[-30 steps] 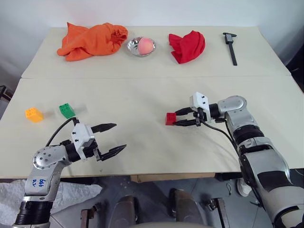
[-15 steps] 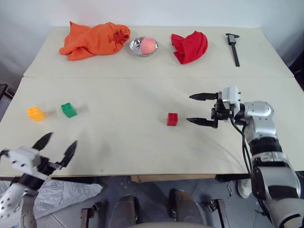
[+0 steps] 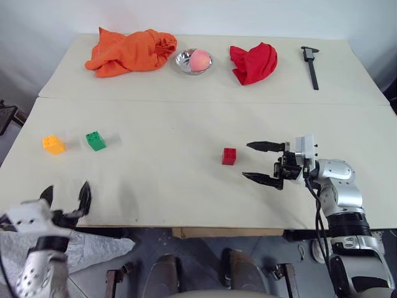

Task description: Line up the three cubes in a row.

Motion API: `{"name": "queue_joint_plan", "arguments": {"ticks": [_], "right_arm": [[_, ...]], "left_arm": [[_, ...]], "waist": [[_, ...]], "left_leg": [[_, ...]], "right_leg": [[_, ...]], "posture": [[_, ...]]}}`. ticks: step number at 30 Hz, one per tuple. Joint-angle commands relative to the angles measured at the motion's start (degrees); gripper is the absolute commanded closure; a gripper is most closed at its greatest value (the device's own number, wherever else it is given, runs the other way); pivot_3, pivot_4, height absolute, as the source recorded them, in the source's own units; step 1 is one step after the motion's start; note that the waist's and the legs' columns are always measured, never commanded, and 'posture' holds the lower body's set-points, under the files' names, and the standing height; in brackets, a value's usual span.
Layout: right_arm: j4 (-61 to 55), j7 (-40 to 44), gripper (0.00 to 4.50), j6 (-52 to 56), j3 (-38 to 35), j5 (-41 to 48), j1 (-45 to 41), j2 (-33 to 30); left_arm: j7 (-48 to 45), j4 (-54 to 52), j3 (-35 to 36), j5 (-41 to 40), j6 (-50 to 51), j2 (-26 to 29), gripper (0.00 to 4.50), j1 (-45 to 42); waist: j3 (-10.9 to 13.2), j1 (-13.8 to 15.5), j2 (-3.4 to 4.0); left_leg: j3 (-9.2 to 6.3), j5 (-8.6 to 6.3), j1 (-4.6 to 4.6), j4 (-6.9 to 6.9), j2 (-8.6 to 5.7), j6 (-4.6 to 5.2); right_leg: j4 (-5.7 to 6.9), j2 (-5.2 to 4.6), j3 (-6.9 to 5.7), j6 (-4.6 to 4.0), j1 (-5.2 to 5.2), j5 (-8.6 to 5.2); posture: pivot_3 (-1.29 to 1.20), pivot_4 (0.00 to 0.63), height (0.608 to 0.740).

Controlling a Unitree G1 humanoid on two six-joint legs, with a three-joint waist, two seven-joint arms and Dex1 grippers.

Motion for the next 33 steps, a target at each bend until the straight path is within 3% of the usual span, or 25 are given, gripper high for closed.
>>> {"name": "queue_joint_plan", "arguments": {"ticks": [1, 4, 10, 19, 22, 30, 33], "right_arm": [[-0.75, 0.96, 0.03, 2.2, -0.56, 0.84, 0.44, -1.57], [-1.82, 0.72, 0.03, 2.57, -0.52, 0.83, 1.12, -1.53], [-3.23, -0.85, 0.03, 2.05, -0.37, 0.35, 1.74, -0.5], [-4.76, -3.65, 0.03, 1.89, -0.51, 0.26, 2.75, 0.89], [-5.27, -4.34, 0.0, 1.7, -0.77, 0.11, 3.27, 0.95], [-6.53, -5.92, 0.0, 1.39, -1.28, 0.2, 4.45, 0.78], [-6.89, -6.14, 0.0, 1.44, -1.3, 0.32, 4.7, 0.74]], "left_arm": [[8.04, -4.1, -2.46, 4.0, 6.98, 0.41, 0.0, -5.0], [16.63, -1.68, -4.34, 10.21, 14.4, 0.97, 0.0, -13.9], [22.69, 7.2, -5.68, 11.61, 23.23, 0.84, 0.0, -30.63], [23.86, 18.72, -5.74, 11.37, 24.96, 0.97, 0.0, -40.55], [25.2, 17.89, -4.99, 11.73, 25.8, 0.53, 0.59, -39.77], [23.54, 17.59, -5.05, 10.88, 25.49, 0.26, 3.02, -38.59], [22.1, 17.66, -5.71, 10.99, 24.47, 0.71, 3.02, -38.59]], "waist": [[-0.05, -0.14, -0.05], [-0.05, -0.38, -0.06], [-0.06, 0.08, -0.11], [-0.05, 0.04, -0.12], [-0.05, 0.01, -0.12], [-0.04, 0.19, -0.13], [-0.05, 0.43, -0.14]], "left_leg": [[0.0, 0.0, 0.0, 0.0, 0.0, -0.01], [0.07, 0.01, 0.03, -0.01, 0.01, -0.01], [0.04, 0.1, 0.01, 0.02, 0.01, -0.07], [0.02, 0.11, -0.02, 0.0, 0.01, -0.11], [0.02, 0.11, -0.01, -0.01, 0.01, -0.11], [0.01, 0.11, -0.01, 0.0, 0.01, -0.12], [0.01, 0.11, -0.01, 0.0, 0.01, -0.12]], "right_leg": [[0.0, 0.01, 0.0, 0.0, 0.0, 0.0], [-0.03, 0.04, 0.0, 0.0, 0.0, 0.0], [-0.01, 0.08, -0.01, 0.02, 0.02, 0.01], [-0.09, 0.11, -0.05, 0.02, 0.02, 0.01], [-0.09, 0.11, -0.04, 0.03, 0.02, 0.01], [-0.08, 0.11, -0.04, 0.03, 0.02, 0.01], [-0.09, 0.11, -0.03, 0.03, 0.02, 0.01]], "posture": [[0.0, 0.15, 0.74], [0.0, 0.15, 0.74], [0.0, 0.15, 0.74], [0.0, 0.15, 0.74], [0.0, 0.15, 0.74], [0.0, 0.15, 0.74], [0.0, 0.15, 0.74]]}}
